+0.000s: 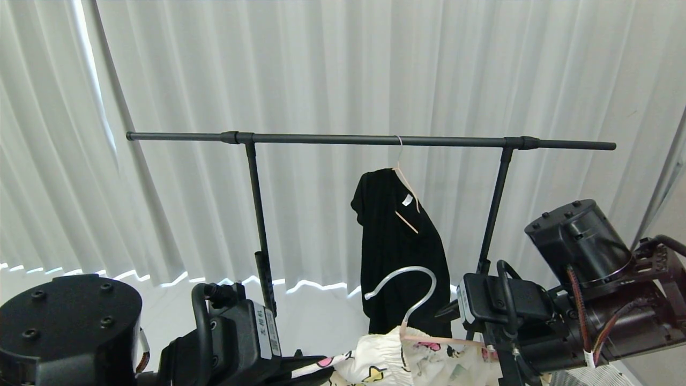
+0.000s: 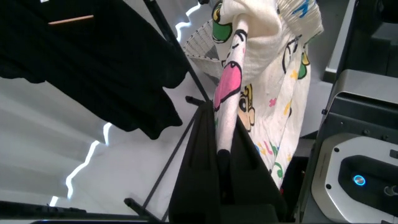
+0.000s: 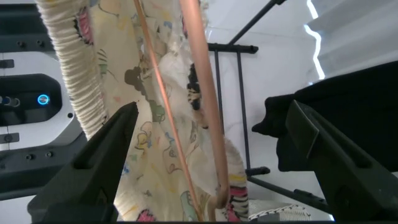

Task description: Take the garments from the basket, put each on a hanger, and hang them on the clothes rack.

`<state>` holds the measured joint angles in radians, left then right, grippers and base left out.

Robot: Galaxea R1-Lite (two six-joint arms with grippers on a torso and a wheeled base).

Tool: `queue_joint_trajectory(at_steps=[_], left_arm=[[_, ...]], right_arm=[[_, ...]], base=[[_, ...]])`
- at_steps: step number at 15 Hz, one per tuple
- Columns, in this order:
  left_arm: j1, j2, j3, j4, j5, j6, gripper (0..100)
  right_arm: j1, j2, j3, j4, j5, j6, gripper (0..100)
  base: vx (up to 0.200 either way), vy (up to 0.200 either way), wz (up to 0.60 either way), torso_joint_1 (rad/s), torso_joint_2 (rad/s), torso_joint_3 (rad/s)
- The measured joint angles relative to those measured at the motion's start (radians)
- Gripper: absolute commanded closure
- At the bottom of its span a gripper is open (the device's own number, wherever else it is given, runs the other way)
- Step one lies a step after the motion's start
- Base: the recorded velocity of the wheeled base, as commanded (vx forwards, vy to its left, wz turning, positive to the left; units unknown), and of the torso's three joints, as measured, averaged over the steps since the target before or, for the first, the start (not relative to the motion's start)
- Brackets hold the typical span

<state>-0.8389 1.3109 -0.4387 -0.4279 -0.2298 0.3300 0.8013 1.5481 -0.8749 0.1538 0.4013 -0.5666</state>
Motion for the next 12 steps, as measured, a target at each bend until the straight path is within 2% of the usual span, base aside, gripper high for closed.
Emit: queue_joint_trajectory(at_steps=[2, 3, 12], left_arm=[[0.000, 0.000, 0.000, 0.000, 0.000, 0.000, 100], [0.000, 0.000, -0.001, 0.000, 0.000, 0.000, 100], [-0.007, 0.026, -0.027, -0.001, 0.000, 0.021, 100]], right_arm=[[-0.001, 0.000, -0.003, 0.000, 0.000, 0.000, 0], [-0.001, 0.000, -0.003, 0.000, 0.000, 0.000, 100], [0.006, -0.006, -0.014, 0.002, -0.004, 0.001, 100]], base=[[0.000, 0.000, 0.00, 0.000, 0.00, 0.000], [0.000, 0.000, 0.00, 0.000, 0.00, 0.000], [0.000, 0.000, 0.00, 0.000, 0.00, 0.000]])
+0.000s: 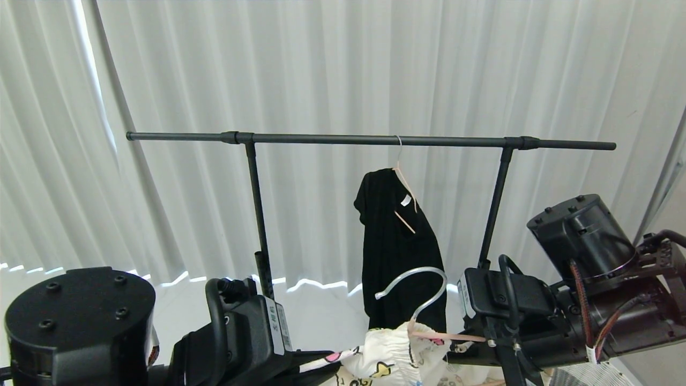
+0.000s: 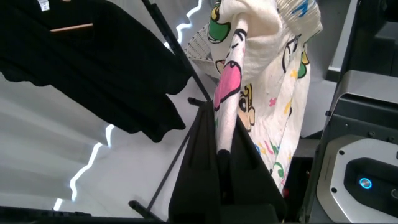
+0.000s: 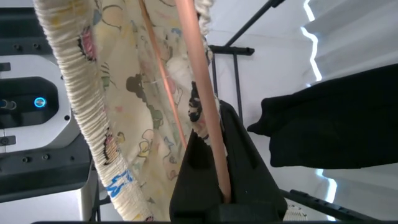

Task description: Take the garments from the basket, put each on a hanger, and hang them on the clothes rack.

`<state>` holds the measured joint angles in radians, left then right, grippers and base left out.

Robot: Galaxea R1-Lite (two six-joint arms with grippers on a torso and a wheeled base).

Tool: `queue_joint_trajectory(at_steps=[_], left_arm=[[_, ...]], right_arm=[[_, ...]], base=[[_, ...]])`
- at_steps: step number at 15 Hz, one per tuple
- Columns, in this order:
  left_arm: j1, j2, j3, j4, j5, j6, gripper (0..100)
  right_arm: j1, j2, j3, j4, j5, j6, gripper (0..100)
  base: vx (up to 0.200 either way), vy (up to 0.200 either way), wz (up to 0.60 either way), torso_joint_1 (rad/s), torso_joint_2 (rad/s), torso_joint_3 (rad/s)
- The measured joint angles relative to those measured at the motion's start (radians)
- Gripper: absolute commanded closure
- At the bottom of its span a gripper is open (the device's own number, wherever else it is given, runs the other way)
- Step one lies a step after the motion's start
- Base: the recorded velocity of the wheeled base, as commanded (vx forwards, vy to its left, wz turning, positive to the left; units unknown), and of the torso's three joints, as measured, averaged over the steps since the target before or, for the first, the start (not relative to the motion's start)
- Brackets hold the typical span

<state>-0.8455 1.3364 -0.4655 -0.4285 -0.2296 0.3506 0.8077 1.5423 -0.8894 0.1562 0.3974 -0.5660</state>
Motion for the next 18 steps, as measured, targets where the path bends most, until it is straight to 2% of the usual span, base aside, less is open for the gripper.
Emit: queue_joint_trajectory(at_steps=[1, 5, 12, 14, 18], left_arm=[[0.000, 0.000, 0.000, 0.000, 0.001, 0.004, 0], [0.002, 0.007, -0.001, -0.002, 0.007, 0.013, 0], [0.031, -0.006, 0.037, -0.001, 0.012, 0.013, 0], [0.109, -0.009, 0.091, 0.000, 0.021, 0.013, 0], [0.320, 0.006, 0.207, 0.000, 0.029, 0.011, 0]], right_arm=[[0.000, -0.002, 0.000, 0.000, 0.000, 0.000, 100], [-0.004, -0.023, 0.002, -0.001, 0.001, 0.000, 100], [-0.090, -0.061, 0.012, -0.002, 0.000, 0.001, 100], [-0.117, -0.077, 0.012, -0.004, 0.009, 0.003, 100], [-0.138, -0.126, 0.011, -0.022, 0.060, 0.010, 100]], base=[[0.000, 0.000, 0.00, 0.000, 0.00, 0.000], [0.000, 0.000, 0.00, 0.000, 0.00, 0.000], [0.000, 0.000, 0.00, 0.000, 0.00, 0.000], [0.000, 0.000, 0.00, 0.000, 0.00, 0.000], [0.000, 0.000, 0.00, 0.000, 0.00, 0.000]])
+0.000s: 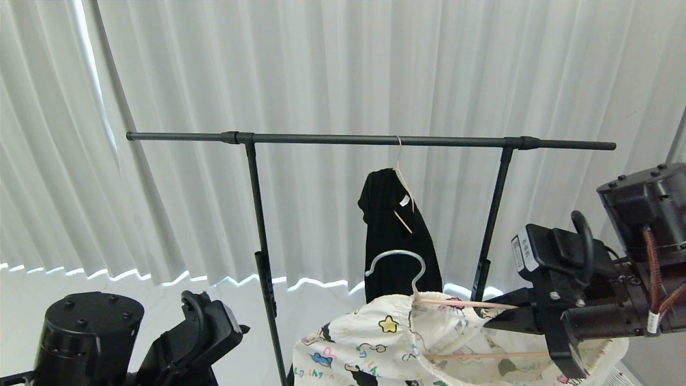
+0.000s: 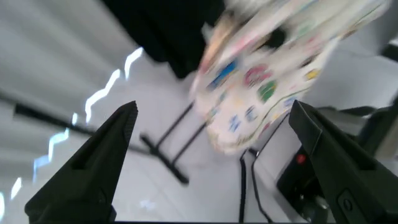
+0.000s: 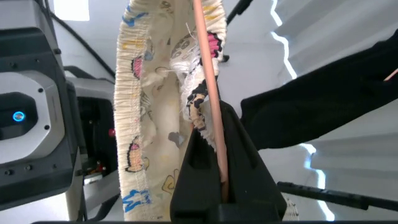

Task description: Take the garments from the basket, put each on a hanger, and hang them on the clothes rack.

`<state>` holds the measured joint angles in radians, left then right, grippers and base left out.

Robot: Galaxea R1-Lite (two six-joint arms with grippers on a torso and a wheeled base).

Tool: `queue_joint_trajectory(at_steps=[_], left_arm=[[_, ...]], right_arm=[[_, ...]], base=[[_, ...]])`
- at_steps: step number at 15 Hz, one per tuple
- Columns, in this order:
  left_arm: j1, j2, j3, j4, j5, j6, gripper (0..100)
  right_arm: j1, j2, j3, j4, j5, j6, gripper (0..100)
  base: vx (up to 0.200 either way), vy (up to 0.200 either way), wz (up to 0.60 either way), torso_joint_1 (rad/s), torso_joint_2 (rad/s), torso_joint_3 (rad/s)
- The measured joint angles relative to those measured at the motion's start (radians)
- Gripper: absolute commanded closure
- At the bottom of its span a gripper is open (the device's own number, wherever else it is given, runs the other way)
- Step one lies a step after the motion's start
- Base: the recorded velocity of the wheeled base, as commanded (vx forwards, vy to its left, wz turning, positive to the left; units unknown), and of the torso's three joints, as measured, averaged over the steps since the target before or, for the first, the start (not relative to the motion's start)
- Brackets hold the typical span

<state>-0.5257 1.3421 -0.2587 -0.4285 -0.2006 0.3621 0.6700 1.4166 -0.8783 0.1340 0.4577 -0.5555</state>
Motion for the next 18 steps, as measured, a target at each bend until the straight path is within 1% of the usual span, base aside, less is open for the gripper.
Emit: queue_joint_trajectory(at_steps=[2, 3, 4, 7, 8, 11, 13, 18], left_arm=[[0.036, 0.027, 0.017, 0.000, 0.000, -0.002, 0], [0.048, 0.045, 0.018, -0.002, 0.000, -0.003, 0], [0.063, 0.070, 0.013, -0.018, 0.000, -0.006, 0], [0.122, 0.141, 0.003, -0.120, -0.006, -0.011, 0], [0.137, 0.157, 0.003, -0.126, -0.009, -0.013, 100], [0.144, 0.180, 0.001, -0.128, -0.021, -0.013, 100], [0.144, 0.184, -0.003, -0.130, -0.067, -0.013, 100], [0.147, 0.185, -0.009, -0.141, -0.072, -0.013, 100]], right_arm=[[-0.003, -0.015, 0.000, -0.056, 0.005, 0.014, 100], [-0.002, -0.020, 0.001, -0.077, 0.005, 0.034, 100], [0.000, -0.022, -0.001, -0.092, 0.006, 0.046, 100], [0.008, -0.028, -0.005, -0.098, 0.006, 0.048, 100], [0.011, -0.029, -0.007, -0.101, 0.006, 0.048, 100], [0.019, -0.031, -0.014, -0.108, 0.006, 0.049, 100], [0.026, -0.033, -0.016, -0.109, 0.006, 0.049, 100], [0.046, -0.040, -0.017, -0.111, 0.004, 0.067, 100]], base=[[0.000, 0.000, 0.00, 0.000, 0.00, 0.000], [0.000, 0.000, 0.00, 0.000, 0.00, 0.000], [0.000, 0.000, 0.00, 0.000, 0.00, 0.000], [0.000, 0.000, 0.00, 0.000, 0.00, 0.000], [0.000, 0.000, 0.00, 0.000, 0.00, 0.000], [0.000, 0.000, 0.00, 0.000, 0.00, 0.000], [0.000, 0.000, 0.00, 0.000, 0.00, 0.000], [0.000, 0.000, 0.00, 0.000, 0.00, 0.000]])
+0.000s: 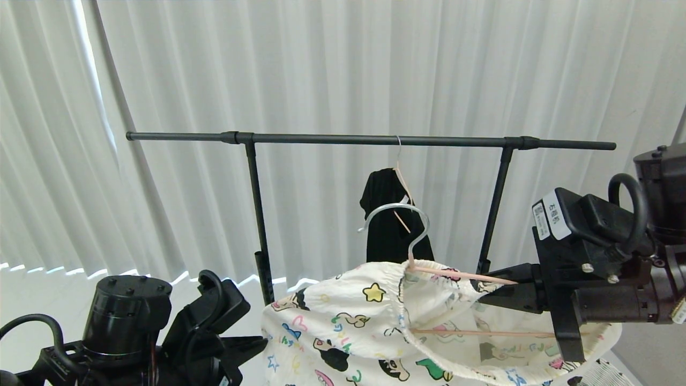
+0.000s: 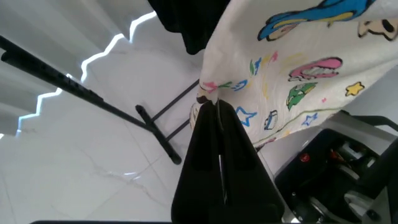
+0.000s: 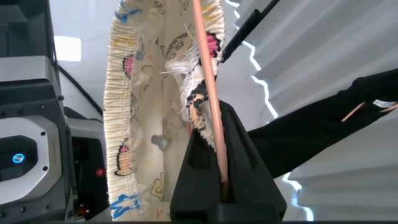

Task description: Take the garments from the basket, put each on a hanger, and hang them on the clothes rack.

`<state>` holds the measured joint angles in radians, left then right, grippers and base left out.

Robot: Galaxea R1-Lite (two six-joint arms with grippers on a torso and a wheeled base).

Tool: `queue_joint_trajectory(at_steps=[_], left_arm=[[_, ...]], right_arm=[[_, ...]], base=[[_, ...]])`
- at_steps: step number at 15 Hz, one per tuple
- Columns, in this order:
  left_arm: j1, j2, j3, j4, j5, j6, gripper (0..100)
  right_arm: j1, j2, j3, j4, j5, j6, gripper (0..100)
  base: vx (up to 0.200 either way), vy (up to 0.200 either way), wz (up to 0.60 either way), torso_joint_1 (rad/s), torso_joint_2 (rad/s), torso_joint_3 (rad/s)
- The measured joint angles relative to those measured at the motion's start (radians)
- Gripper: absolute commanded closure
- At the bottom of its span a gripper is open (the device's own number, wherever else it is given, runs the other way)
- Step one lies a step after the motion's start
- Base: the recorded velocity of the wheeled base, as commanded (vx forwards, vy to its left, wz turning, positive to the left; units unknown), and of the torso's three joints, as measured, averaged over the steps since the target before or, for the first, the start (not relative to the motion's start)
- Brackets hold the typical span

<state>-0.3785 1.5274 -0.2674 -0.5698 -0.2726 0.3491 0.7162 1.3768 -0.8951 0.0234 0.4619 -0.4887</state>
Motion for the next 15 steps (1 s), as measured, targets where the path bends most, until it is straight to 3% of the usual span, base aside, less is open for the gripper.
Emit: queue_joint_trajectory(at_steps=[1, 6, 12, 13, 15], left_arm=[[0.000, -0.001, 0.000, 0.000, 0.000, 0.000, 0], [0.004, -0.009, 0.003, -0.052, -0.001, -0.008, 0], [0.006, -0.016, 0.005, -0.096, -0.012, -0.135, 0], [0.006, -0.014, 0.006, -0.097, -0.012, -0.138, 100], [0.016, -0.009, 0.007, -0.098, -0.012, -0.139, 100]], right_arm=[[0.001, 0.000, -0.002, 0.000, 0.000, 0.002, 100], [0.001, -0.001, -0.005, 0.000, -0.001, 0.008, 100], [0.001, -0.010, -0.007, 0.000, -0.002, 0.009, 100], [0.001, -0.017, -0.005, 0.001, -0.002, 0.016, 100], [0.001, -0.029, -0.002, 0.002, -0.004, 0.037, 100]], base=[[0.000, 0.000, 0.00, 0.000, 0.00, 0.000], [0.000, 0.000, 0.00, 0.000, 0.00, 0.000], [0.000, 0.000, 0.00, 0.000, 0.00, 0.000], [0.000, 0.000, 0.00, 0.000, 0.00, 0.000], [0.000, 0.000, 0.00, 0.000, 0.00, 0.000]])
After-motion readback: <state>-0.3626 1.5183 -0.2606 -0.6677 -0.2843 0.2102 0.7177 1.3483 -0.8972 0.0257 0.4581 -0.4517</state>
